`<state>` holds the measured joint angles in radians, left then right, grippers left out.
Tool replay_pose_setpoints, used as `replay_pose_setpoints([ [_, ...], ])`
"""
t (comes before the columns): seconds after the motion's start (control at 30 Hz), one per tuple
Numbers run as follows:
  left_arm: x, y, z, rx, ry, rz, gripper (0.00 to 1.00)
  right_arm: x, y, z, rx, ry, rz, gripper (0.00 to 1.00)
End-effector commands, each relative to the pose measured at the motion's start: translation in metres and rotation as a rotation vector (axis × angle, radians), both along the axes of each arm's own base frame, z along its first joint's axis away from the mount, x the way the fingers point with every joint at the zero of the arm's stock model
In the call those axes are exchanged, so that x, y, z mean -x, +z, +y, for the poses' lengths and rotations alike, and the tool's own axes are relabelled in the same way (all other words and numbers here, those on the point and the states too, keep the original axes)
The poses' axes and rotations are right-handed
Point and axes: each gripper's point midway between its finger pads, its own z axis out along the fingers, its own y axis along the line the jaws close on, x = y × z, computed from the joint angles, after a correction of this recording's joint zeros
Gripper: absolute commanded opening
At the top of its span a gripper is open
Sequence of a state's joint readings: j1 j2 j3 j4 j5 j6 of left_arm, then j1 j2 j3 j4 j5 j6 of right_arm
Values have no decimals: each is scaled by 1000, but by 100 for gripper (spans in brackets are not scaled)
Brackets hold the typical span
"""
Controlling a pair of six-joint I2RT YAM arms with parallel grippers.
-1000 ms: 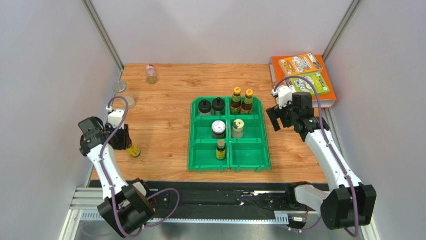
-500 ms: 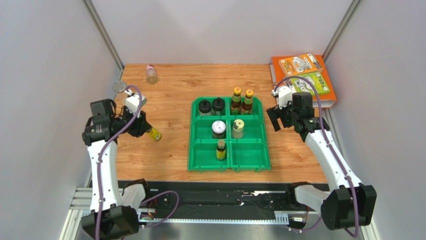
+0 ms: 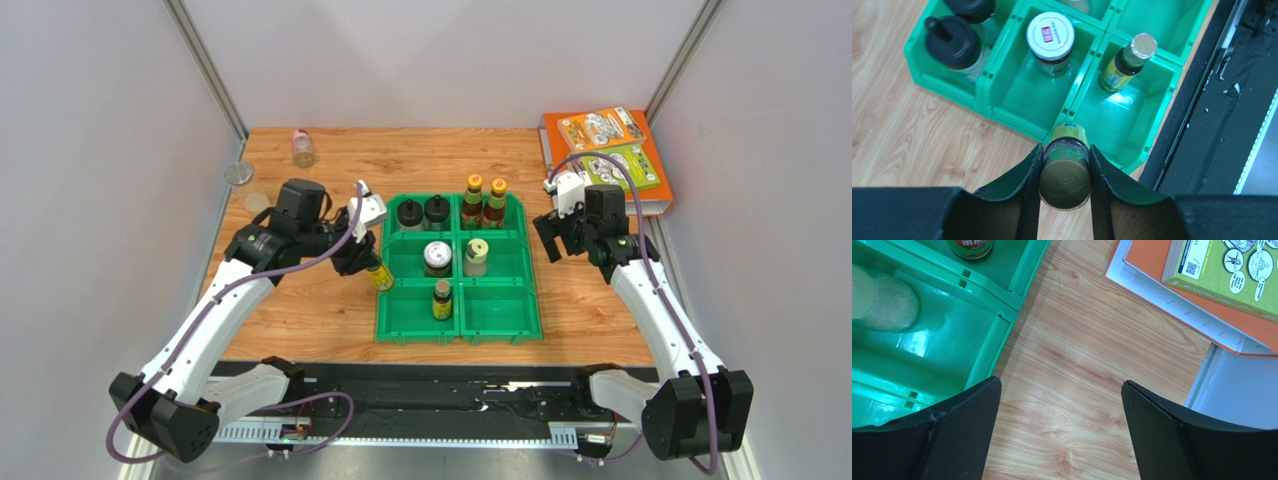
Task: Organize the condiment bottles
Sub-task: Place the bottle in the storage box.
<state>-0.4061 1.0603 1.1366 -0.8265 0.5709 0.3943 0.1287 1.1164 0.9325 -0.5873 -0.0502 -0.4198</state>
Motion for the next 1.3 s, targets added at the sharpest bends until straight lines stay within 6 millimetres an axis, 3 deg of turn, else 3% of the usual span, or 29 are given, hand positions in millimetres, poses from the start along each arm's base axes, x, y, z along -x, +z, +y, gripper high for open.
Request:
replay_pose_setpoints([
  [0.0,-12,14,-29,27,-48,-101,0,-10,20,-1,9,-4,-63,93],
  [0.27,3,4,-65,54,-198,-71,0,-12,19,-3,20,-8,-63,93],
  [0.5,24,-13,-82,48,-302,-19,0,-12,16,-3,26,-11,-58,93],
  [0.9,6,-42,-93,26,-279,-71,0,-12,16,-5,29,-18,-55,93],
  [1.17,10,-65,-98,-10,-304,-75,0,-12,14,-5,31,-17,-51,93],
  [1.23,13,-69,-98,-13,-317,-69,3,-13,15,-5,32,-16,-54,93],
  [1.27,14,-70,-98,-17,-321,-69,10,-13,14,-5,33,-16,-49,93],
])
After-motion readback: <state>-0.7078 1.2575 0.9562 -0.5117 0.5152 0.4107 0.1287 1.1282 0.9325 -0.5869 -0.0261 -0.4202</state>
